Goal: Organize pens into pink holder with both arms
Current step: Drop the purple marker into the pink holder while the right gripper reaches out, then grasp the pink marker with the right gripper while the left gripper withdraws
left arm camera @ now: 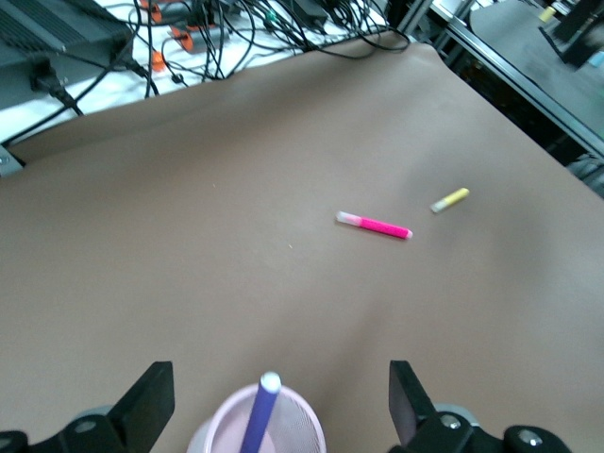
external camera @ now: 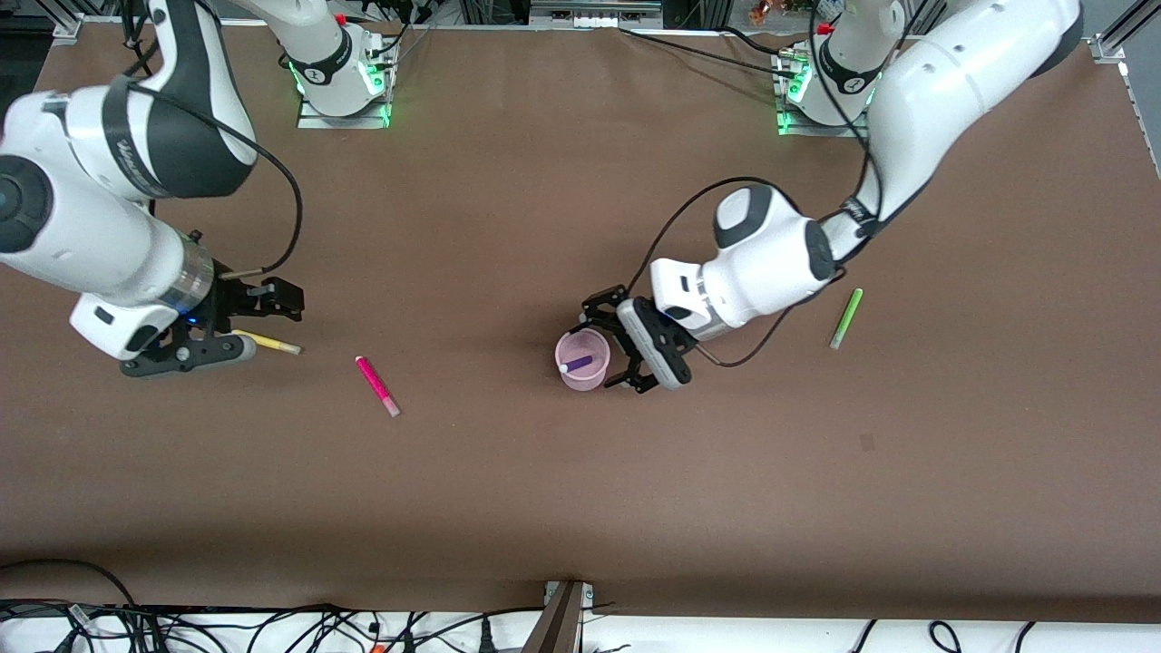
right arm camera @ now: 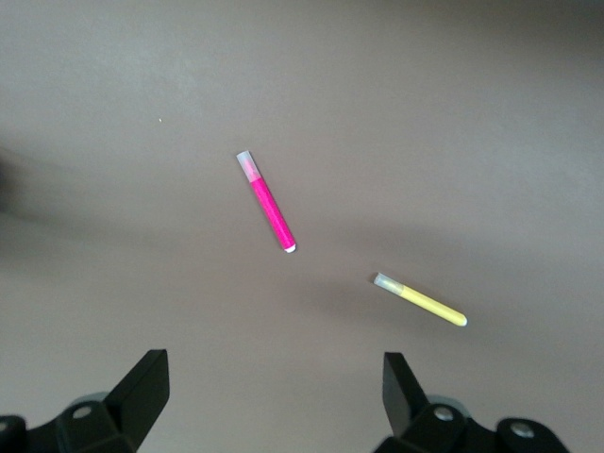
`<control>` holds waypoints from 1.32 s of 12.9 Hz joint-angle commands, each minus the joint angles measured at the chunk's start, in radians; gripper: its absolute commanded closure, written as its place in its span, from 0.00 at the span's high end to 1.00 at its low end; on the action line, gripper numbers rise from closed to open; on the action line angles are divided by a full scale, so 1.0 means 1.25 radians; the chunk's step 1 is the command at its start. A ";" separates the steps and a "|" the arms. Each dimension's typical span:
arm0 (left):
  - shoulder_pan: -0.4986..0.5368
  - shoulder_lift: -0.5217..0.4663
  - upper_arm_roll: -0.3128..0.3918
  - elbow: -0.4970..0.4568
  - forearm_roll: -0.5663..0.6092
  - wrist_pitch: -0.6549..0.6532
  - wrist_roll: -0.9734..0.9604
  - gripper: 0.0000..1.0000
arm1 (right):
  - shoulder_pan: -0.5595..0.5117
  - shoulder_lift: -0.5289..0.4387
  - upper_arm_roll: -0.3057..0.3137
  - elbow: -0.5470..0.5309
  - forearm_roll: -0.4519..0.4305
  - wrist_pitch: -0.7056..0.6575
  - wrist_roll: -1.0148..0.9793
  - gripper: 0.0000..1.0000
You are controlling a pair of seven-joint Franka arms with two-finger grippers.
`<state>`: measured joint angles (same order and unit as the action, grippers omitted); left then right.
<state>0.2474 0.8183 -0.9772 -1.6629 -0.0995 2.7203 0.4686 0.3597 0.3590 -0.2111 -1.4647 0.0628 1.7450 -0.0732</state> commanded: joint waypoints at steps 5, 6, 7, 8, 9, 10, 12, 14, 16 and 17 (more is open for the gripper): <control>0.079 -0.122 -0.006 0.113 0.001 -0.492 -0.149 1.00 | 0.022 0.142 0.004 0.010 -0.004 0.111 -0.050 1.00; 0.098 -0.129 -0.001 0.137 0.002 -0.569 -0.181 1.00 | 0.022 0.170 0.004 0.011 -0.004 0.145 -0.086 1.00; 0.114 -0.137 0.002 0.159 0.013 -0.625 -0.203 1.00 | 0.022 0.205 0.004 0.011 -0.002 0.185 -0.108 1.00; 0.134 -0.139 0.012 0.195 0.039 -0.688 -0.215 1.00 | 0.023 0.238 0.013 0.011 -0.002 0.236 -0.119 1.00; 0.150 -0.139 0.017 0.232 0.066 -0.761 -0.225 1.00 | 0.023 0.262 0.025 0.011 -0.002 0.274 -0.136 1.00; 0.170 -0.140 0.022 0.266 0.096 -0.822 -0.232 1.00 | 0.024 0.282 0.028 0.011 -0.002 0.296 -0.151 1.00; 0.202 -0.160 0.023 0.329 0.172 -0.953 -0.289 1.00 | 0.023 0.320 0.036 0.010 -0.002 0.350 -0.174 1.00; 0.207 -0.192 0.025 0.372 0.247 -1.044 -0.334 1.00 | 0.015 0.328 0.036 0.004 -0.001 0.354 -0.206 0.99; 0.209 -0.199 0.023 0.412 0.343 -1.157 -0.333 1.00 | 0.003 0.322 0.038 -0.006 0.017 0.306 -0.257 0.98; 0.207 -0.201 0.026 0.446 0.362 -1.206 -0.333 1.00 | -0.005 0.318 0.038 -0.006 0.038 0.256 -0.282 0.98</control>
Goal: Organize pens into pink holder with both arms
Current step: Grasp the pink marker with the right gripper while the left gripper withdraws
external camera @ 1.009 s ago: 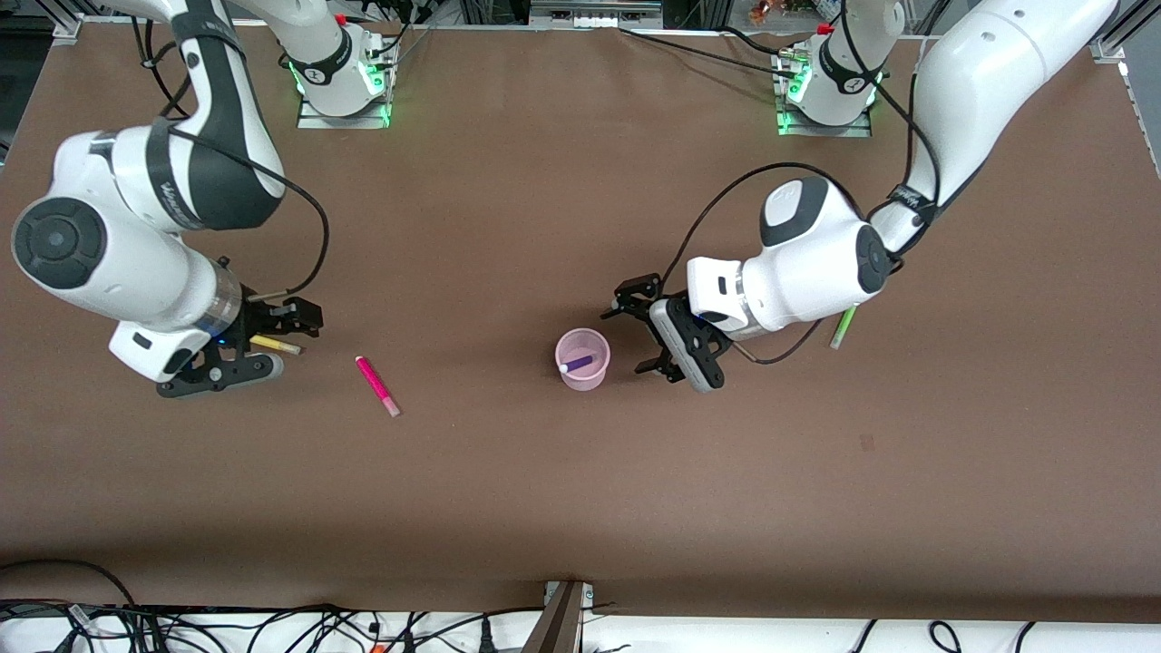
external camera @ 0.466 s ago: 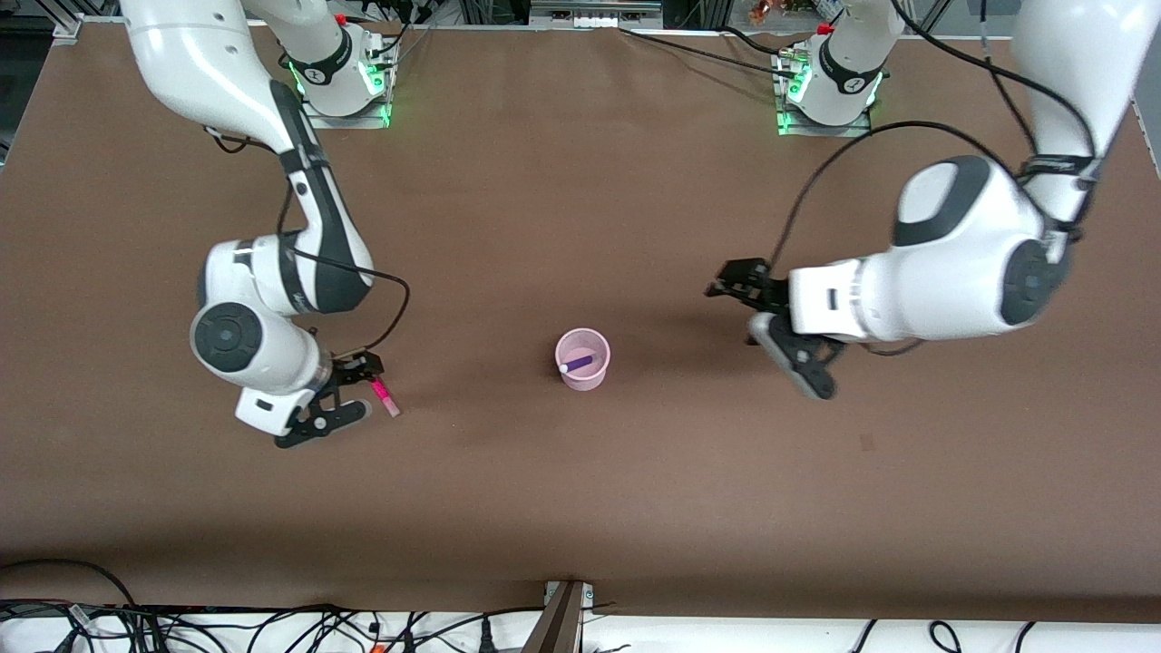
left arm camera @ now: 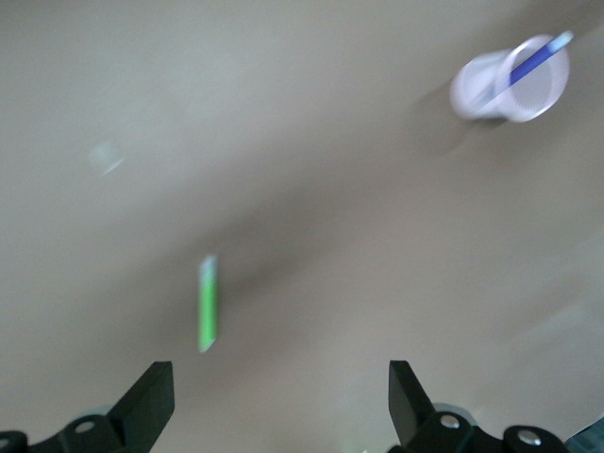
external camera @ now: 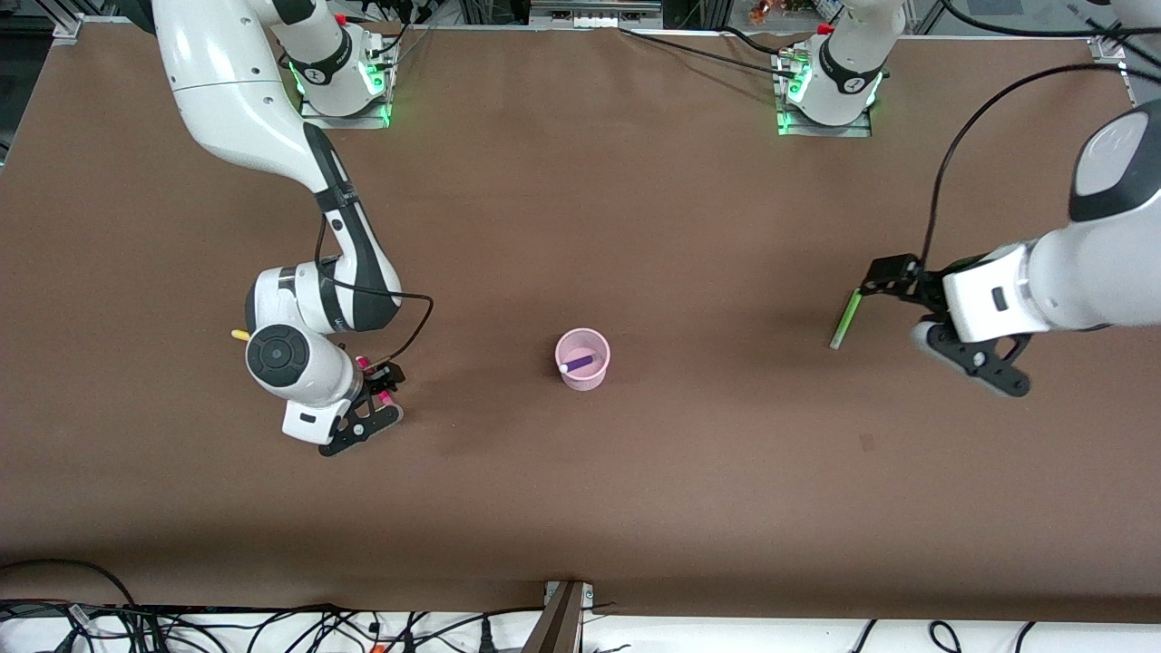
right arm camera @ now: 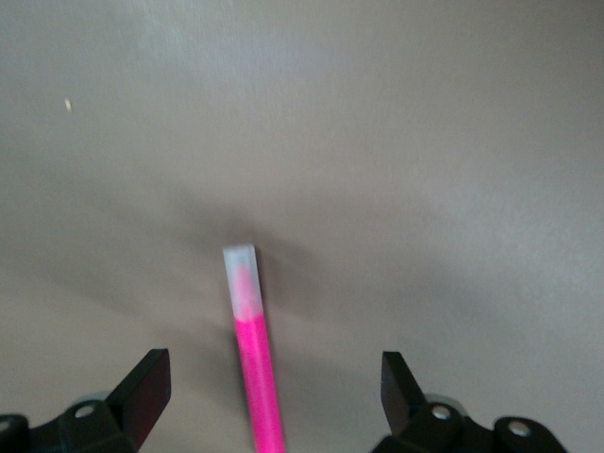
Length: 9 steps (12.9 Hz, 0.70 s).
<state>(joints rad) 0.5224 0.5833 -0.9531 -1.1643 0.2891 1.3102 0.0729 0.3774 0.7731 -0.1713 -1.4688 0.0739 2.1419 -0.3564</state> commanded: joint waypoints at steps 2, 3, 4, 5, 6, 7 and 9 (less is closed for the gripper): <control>-0.060 -0.082 0.109 0.057 0.067 -0.093 -0.018 1.00 | -0.027 -0.015 0.006 -0.014 0.074 -0.100 -0.076 0.98; -0.106 -0.119 0.198 0.056 0.061 -0.090 -0.018 1.00 | -0.027 -0.015 0.006 -0.036 0.092 -0.093 -0.076 0.98; -0.158 -0.141 0.289 0.055 0.047 -0.069 -0.017 1.00 | -0.027 -0.015 0.006 -0.050 0.102 -0.092 -0.077 0.98; -0.201 -0.161 0.373 0.049 0.027 -0.019 -0.017 1.00 | -0.028 -0.018 0.006 -0.062 0.102 -0.090 -0.087 0.94; -0.233 -0.200 0.449 0.008 -0.011 0.019 -0.017 1.00 | -0.034 -0.017 0.005 -0.063 0.108 -0.085 -0.104 0.91; -0.259 -0.256 0.527 -0.050 -0.070 0.064 -0.017 1.00 | -0.040 -0.016 0.005 -0.070 0.116 -0.073 -0.122 0.85; -0.349 -0.352 0.677 -0.177 -0.167 0.133 -0.019 1.00 | -0.044 -0.016 0.005 -0.095 0.126 -0.040 -0.146 0.68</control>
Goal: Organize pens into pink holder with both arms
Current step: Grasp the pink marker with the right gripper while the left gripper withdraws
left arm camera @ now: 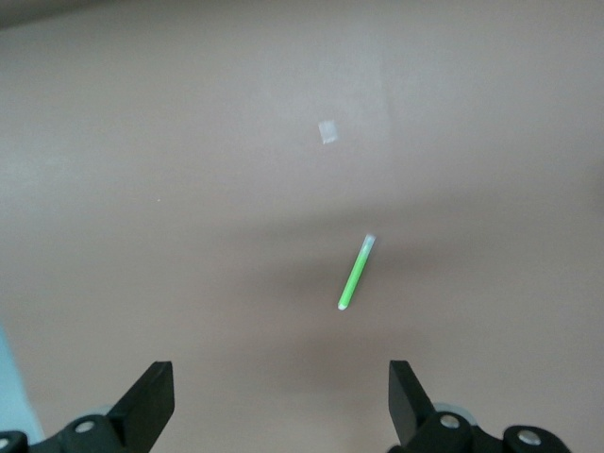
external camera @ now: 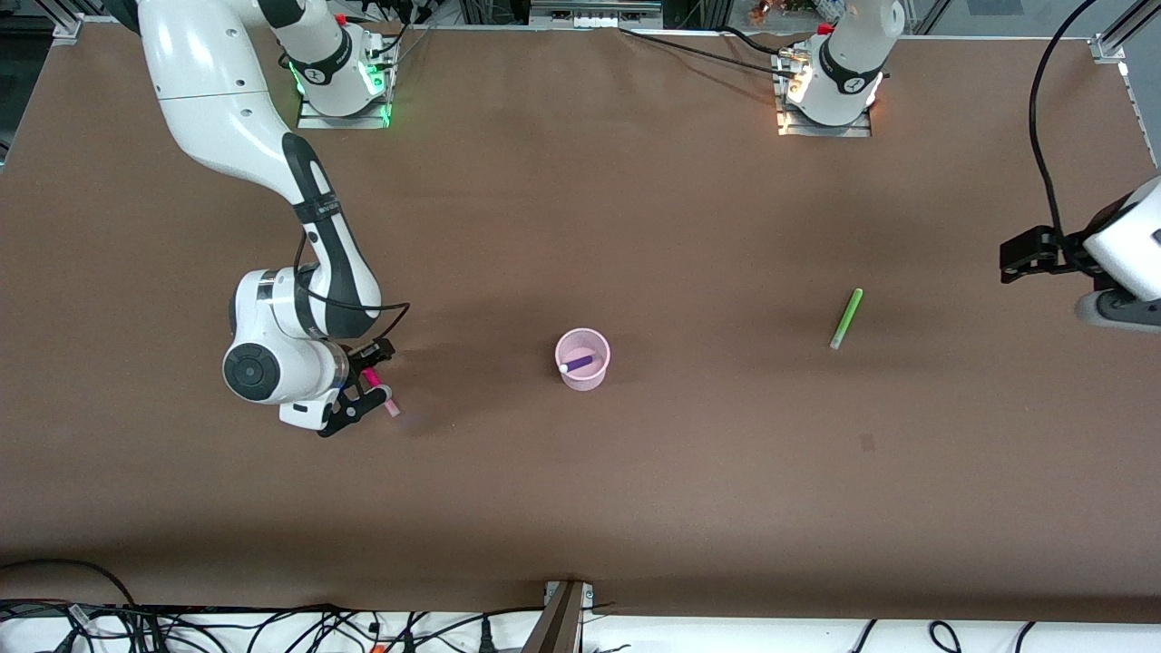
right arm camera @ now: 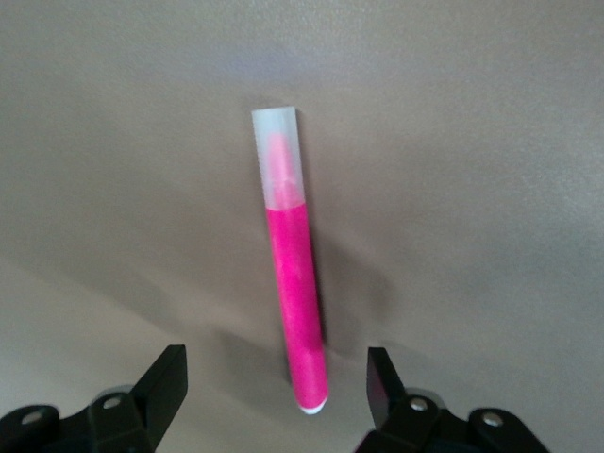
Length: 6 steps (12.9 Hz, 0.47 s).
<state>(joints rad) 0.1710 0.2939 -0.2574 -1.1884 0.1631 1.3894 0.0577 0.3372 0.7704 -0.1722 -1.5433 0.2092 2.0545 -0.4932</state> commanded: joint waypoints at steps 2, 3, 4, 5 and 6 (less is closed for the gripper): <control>-0.135 -0.189 0.197 -0.262 -0.078 0.139 -0.015 1.00 | -0.012 -0.013 0.005 -0.040 0.023 0.038 -0.037 0.42; -0.138 -0.220 0.211 -0.315 -0.079 0.183 -0.034 1.00 | -0.013 -0.013 0.005 -0.040 0.024 0.038 -0.036 0.28; -0.138 -0.256 0.212 -0.376 -0.079 0.216 -0.039 1.00 | -0.016 -0.013 0.005 -0.039 0.033 0.038 -0.035 0.14; -0.139 -0.266 0.212 -0.396 -0.079 0.220 -0.039 1.00 | -0.018 -0.013 0.005 -0.034 0.051 0.029 -0.030 0.00; -0.136 -0.261 0.206 -0.386 -0.080 0.207 -0.039 1.00 | -0.018 -0.014 0.005 -0.033 0.062 0.027 -0.022 0.00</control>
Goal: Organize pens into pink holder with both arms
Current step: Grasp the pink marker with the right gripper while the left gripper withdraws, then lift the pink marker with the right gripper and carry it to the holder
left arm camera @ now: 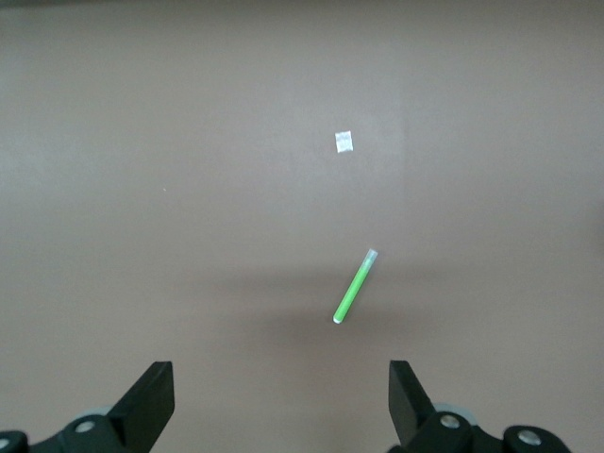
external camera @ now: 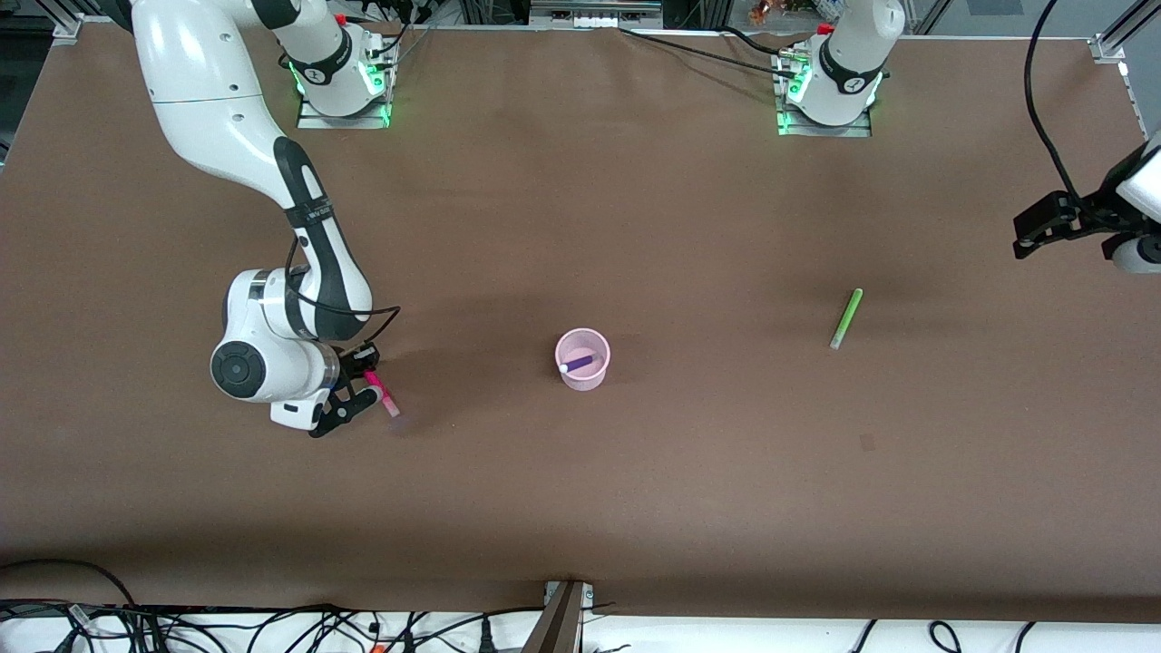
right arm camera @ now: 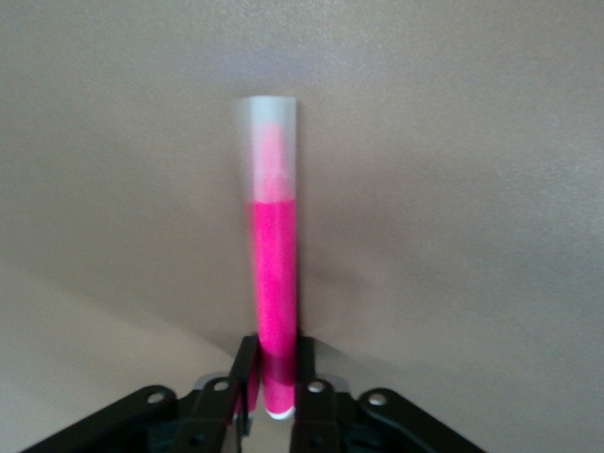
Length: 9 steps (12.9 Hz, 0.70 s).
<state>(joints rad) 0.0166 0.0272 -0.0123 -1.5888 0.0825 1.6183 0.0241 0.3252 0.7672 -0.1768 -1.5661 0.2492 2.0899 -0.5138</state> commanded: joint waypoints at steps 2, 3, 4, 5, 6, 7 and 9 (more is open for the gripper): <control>-0.012 -0.043 0.010 -0.062 -0.030 0.016 -0.012 1.00 | -0.002 -0.015 0.009 -0.001 0.052 -0.024 0.071 0.00; -0.011 -0.044 0.009 -0.062 -0.034 0.016 -0.009 1.00 | 0.002 -0.015 0.010 0.017 0.055 -0.060 0.123 0.00; -0.010 -0.043 0.010 -0.063 -0.049 0.015 -0.009 1.00 | 0.004 -0.015 0.011 0.046 0.056 -0.112 0.189 0.00; -0.010 -0.038 0.010 -0.062 -0.055 0.017 -0.008 1.00 | 0.009 -0.014 0.020 0.081 0.056 -0.167 0.264 0.00; -0.011 -0.030 0.009 -0.050 -0.055 0.018 -0.008 1.00 | 0.009 -0.014 0.038 0.102 0.069 -0.203 0.338 0.00; -0.013 -0.025 0.009 -0.042 -0.055 0.017 -0.006 1.00 | 0.009 -0.015 0.055 0.118 0.108 -0.232 0.402 0.00; -0.014 -0.024 0.007 -0.042 -0.055 0.015 -0.005 1.00 | 0.010 -0.015 0.074 0.153 0.184 -0.306 0.523 0.00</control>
<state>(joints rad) 0.0122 -0.0031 -0.0124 -1.6458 0.0330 1.6312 0.0194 0.3411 0.7566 -0.1058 -1.4089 0.4116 1.7851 0.0179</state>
